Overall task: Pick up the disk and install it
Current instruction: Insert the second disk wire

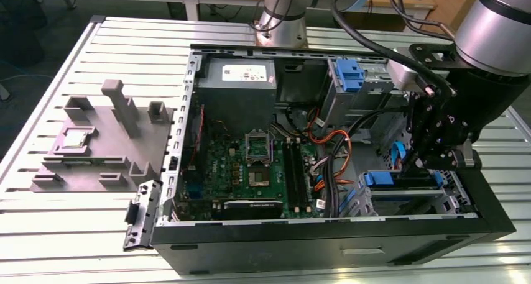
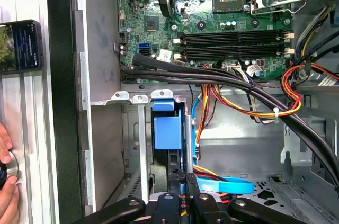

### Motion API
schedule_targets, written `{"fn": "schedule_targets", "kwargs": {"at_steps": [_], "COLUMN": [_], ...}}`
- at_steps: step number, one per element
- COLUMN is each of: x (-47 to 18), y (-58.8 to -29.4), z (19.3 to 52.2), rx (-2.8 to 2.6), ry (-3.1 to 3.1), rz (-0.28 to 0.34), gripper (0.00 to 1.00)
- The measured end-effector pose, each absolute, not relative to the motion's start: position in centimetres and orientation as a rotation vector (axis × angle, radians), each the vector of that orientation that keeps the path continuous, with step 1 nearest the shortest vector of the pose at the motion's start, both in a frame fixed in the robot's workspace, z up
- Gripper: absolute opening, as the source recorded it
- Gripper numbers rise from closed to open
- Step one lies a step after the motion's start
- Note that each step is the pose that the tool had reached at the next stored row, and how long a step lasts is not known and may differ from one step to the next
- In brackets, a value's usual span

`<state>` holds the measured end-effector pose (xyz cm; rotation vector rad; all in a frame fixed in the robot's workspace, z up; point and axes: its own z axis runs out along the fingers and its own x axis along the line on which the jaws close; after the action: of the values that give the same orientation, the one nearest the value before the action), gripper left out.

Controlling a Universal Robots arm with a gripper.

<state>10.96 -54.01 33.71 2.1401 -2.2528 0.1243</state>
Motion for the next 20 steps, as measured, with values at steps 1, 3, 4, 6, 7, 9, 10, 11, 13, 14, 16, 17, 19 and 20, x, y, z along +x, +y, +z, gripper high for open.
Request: {"fn": "schedule_targets", "kwargs": {"at_steps": [1,3,4,6,7,9,10,11,13,14,16,17,19,20], "x": [10.96,10.96,10.96,10.95,10.95,10.95,10.95,10.94,10.94,10.94,10.94,10.94,10.94,10.94], "y": [-54.01,-54.02,-54.04,-54.07,-54.10,-54.20,-54.25,-54.32,-54.42,-54.47,-54.55,-54.57,-54.61,-54.62], "z": [33.71,33.71,33.71,33.70,33.70,33.69,33.68,33.67,33.64,33.63,33.61,33.60,33.57,33.56], "rx": [2.140,2.141,2.142,2.145,2.146,2.152,2.154,2.156,2.162,2.164,2.168,2.170,2.175,2.176], "ry": [-2.253,-2.253,-2.253,-2.254,-2.255,-2.257,-2.257,-2.256,-2.251,-2.249,-2.248,-2.248,-2.250,-2.252], "rz": [0.124,0.125,0.125,0.124,0.124,0.122,0.122,0.121,0.121,0.121,0.119,0.116,0.110,0.107], "gripper": [0.16,0.16,0.16,0.16,0.16,0.16,0.16,0.16,0.16,0.16,0.16,0.16,0.16,0.16]}}
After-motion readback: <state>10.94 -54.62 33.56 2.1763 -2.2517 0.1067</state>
